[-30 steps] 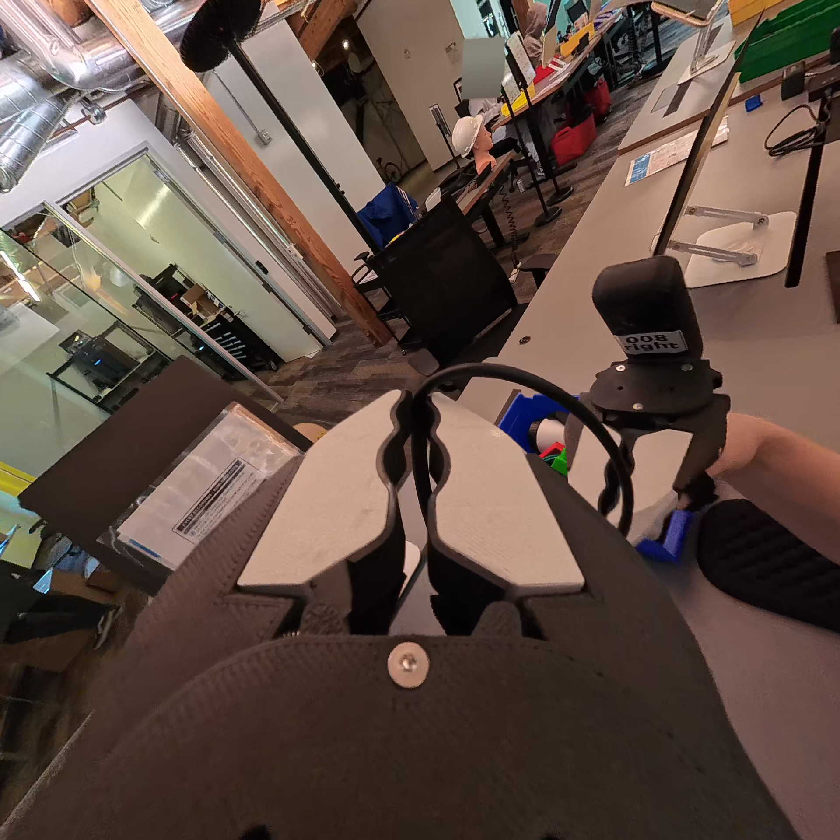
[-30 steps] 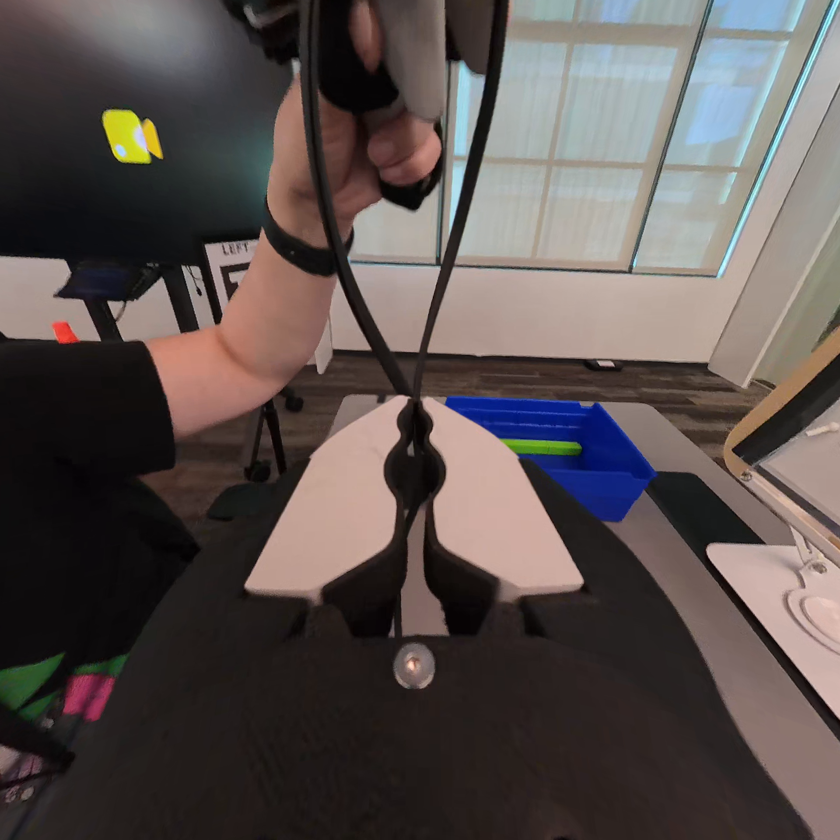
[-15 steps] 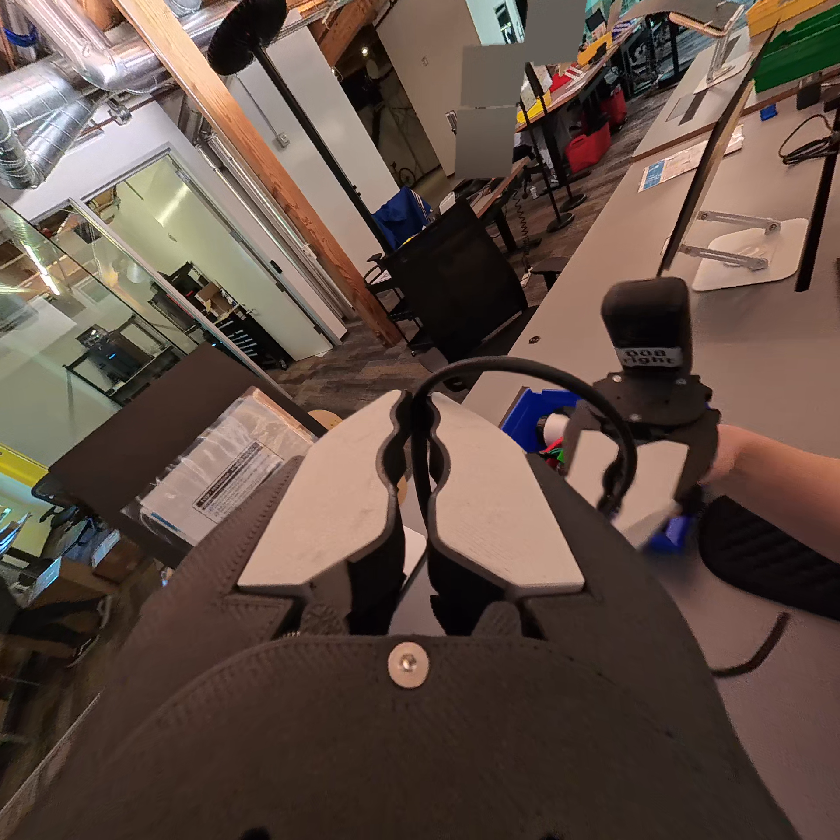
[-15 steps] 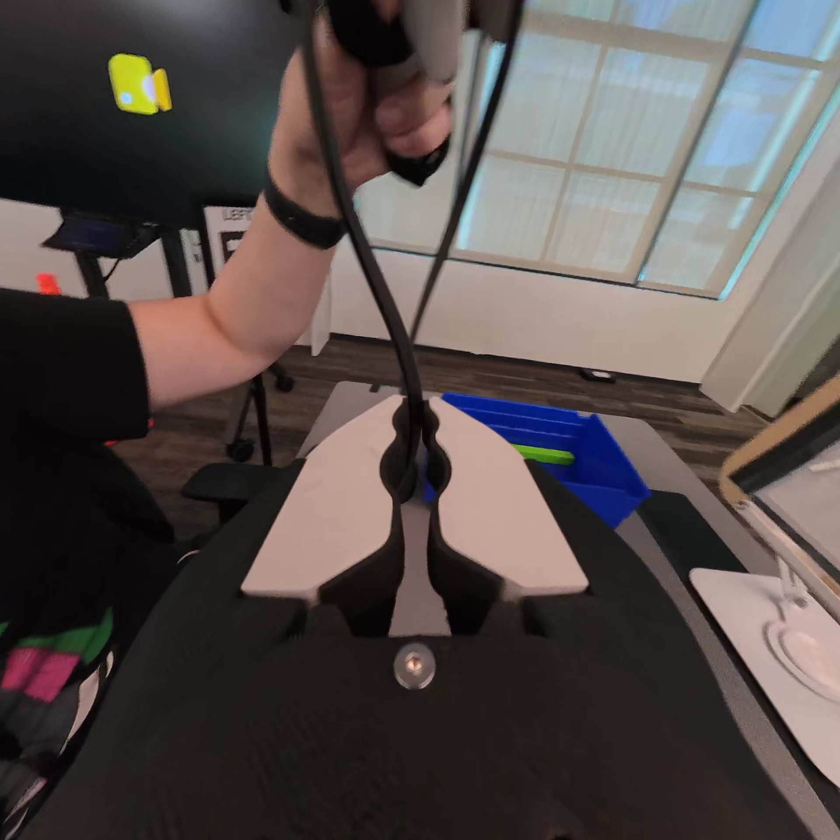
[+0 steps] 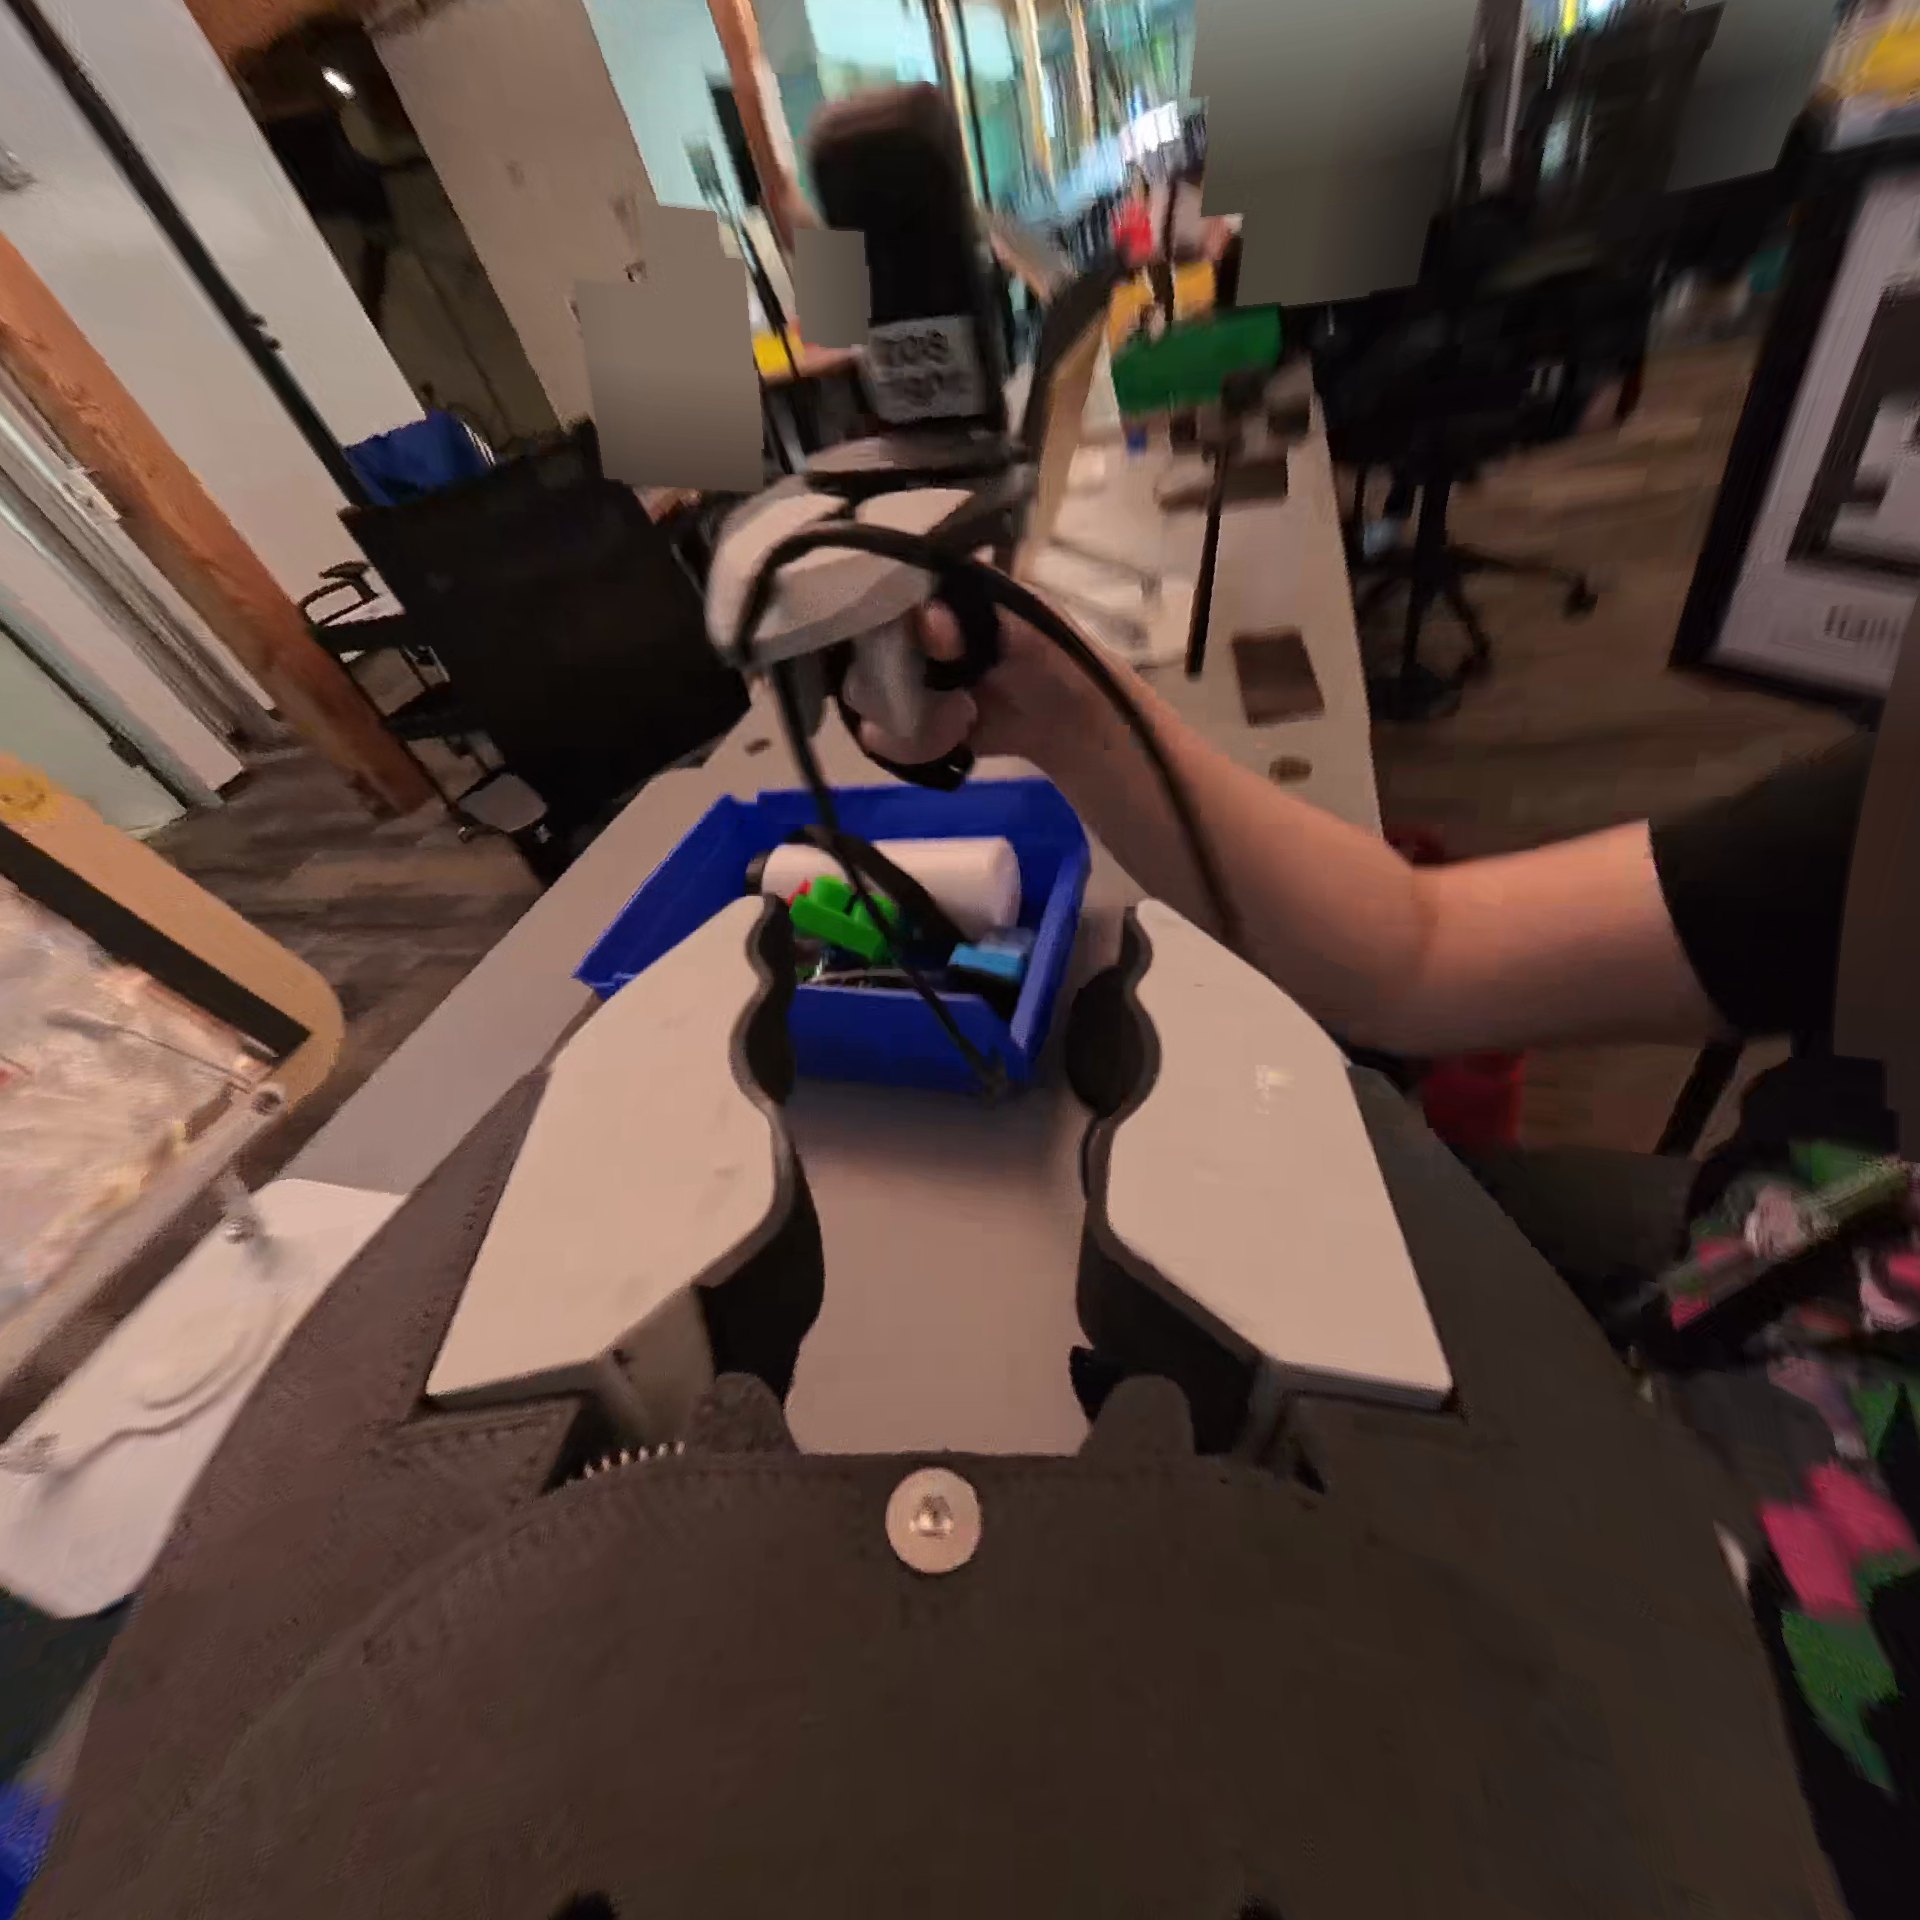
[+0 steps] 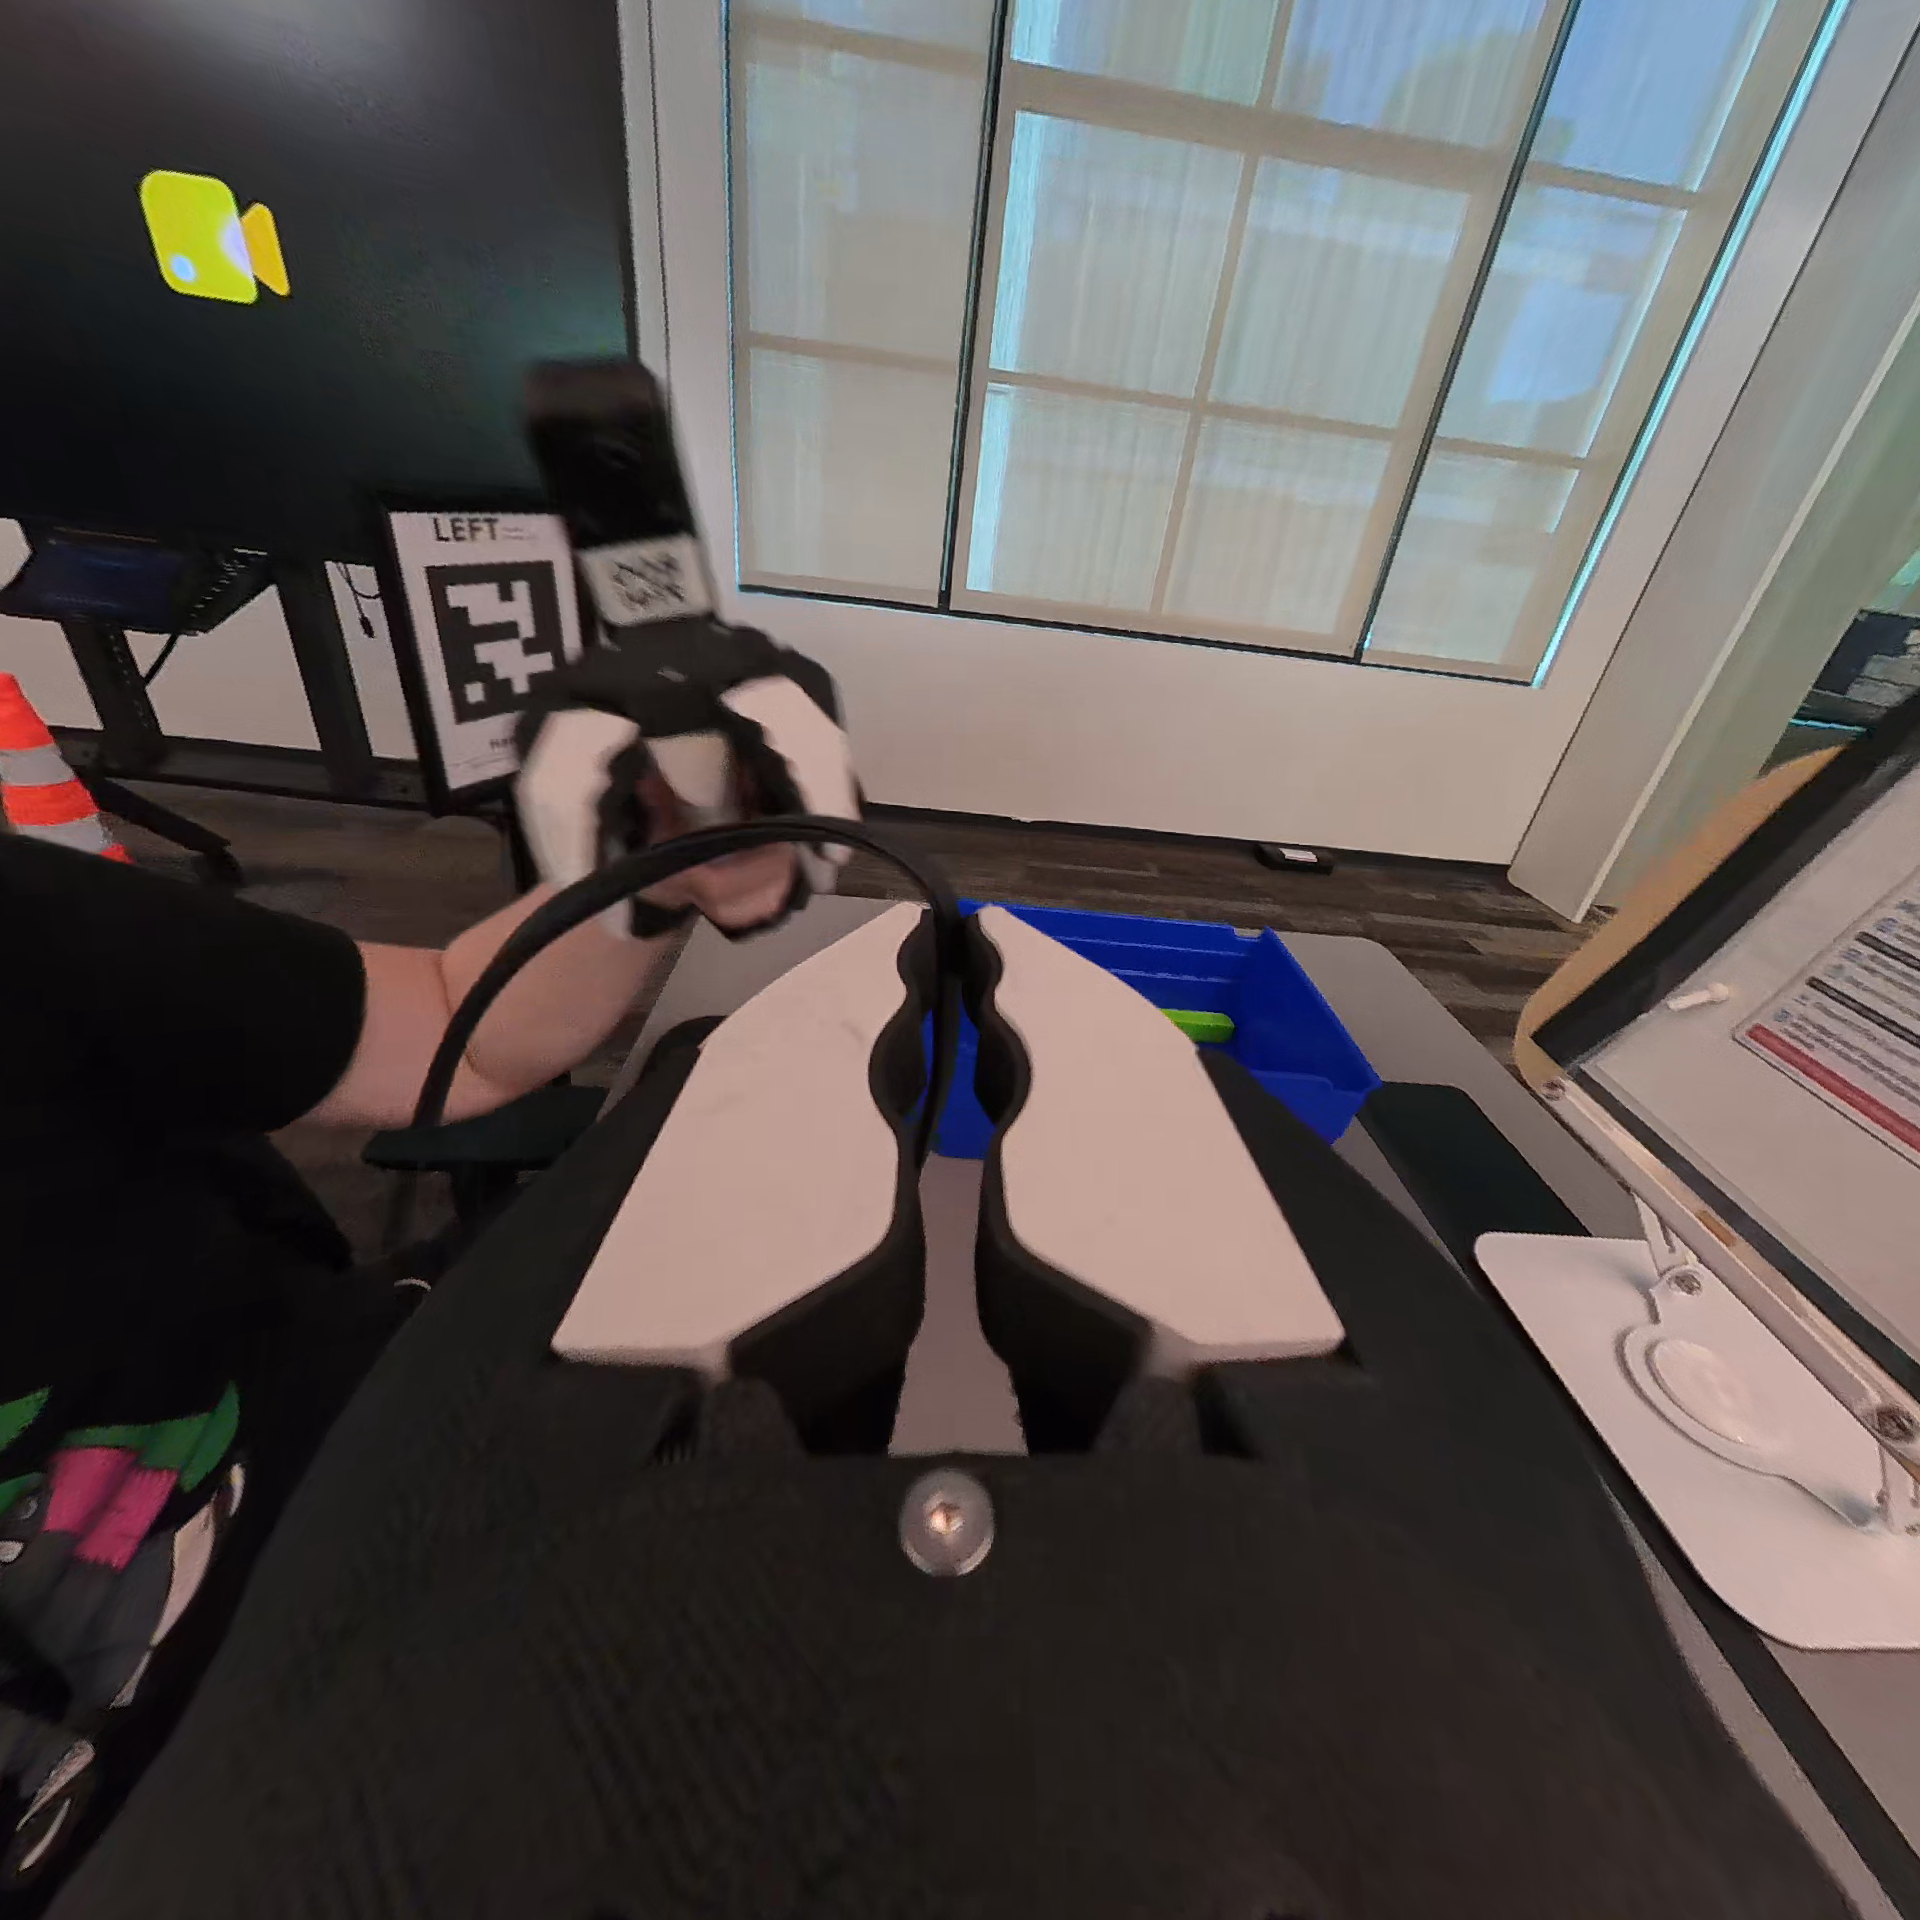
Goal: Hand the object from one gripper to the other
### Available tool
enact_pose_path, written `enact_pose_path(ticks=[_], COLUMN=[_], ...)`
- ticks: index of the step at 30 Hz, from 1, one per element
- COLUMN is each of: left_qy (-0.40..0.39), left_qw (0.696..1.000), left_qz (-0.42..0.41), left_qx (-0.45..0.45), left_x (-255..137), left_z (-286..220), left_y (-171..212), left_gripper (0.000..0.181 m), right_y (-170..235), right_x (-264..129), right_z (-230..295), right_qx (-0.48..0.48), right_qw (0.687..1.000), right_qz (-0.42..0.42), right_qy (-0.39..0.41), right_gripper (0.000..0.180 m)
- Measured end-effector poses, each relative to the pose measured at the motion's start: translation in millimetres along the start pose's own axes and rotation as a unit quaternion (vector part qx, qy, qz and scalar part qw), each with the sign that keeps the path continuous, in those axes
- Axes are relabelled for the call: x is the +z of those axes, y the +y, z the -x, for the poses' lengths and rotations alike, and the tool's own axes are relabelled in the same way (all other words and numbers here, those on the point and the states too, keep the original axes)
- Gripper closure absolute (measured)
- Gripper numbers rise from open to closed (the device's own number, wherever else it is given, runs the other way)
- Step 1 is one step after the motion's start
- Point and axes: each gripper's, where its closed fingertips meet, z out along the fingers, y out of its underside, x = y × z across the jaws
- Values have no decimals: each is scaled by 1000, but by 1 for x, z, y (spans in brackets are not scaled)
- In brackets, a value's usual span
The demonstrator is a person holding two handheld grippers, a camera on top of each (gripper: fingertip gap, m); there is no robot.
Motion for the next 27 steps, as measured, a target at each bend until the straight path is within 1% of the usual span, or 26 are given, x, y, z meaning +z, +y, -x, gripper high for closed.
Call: enact_pose_path(ticks=[2,3,6,8,9,10,11,12,15,17,19,21,25,27], left_qy=[-9,6,116,172,179,178,169,155,106,57,22,-9,-71,-94], left_qw=[998,996,977,964,964,967,971,975,986,994,997,998,996,994], left_qz=[-31,-36,-56,-62,-54,-44,-34,-28,-15,-1,15,26,45,49], left_qx=[-56,-82,-170,-195,-191,-179,-166,-159,-126,-96,-75,-61,-18,4], left_x=[10,20,51,68,77,83,89,92,91,83,72,59,32,20], left_z=[25,30,16,0,-4,-7,-7,-4,15,35,54,74,108,119], left_y=[18,29,50,56,61,66,71,72,68,59,45,26,-23,-52], left_gripper=[126,125,121,123,127,139,167,181,181,181,181,181,181,181], right_y=[-2,-3,-7,-6,-6,-6,-6,-6,-4,1,8,16,31,34], right_x=[5,7,14,17,18,19,19,18,14,9,3,-1,-7,-6], right_z=[7,11,21,22,24,25,25,25,33,31,29,23,-6,-16], right_qx=[-11,-18,-37,-52,-59,-61,-62,-64,-70,-68,-61,-56,-28,-2], right_qw=[1000,1000,999,998,998,998,998,998,997,997,997,996,997,998], right_qz=[6,8,10,16,18,19,21,21,14,27,42,56,70,59], right_qy=[-1,0,-1,12,14,14,13,12,-26,-28,-34,-30,8,13], right_gripper=[175,175,175,175,175,175,175,175,173,161,144,137,134,134])
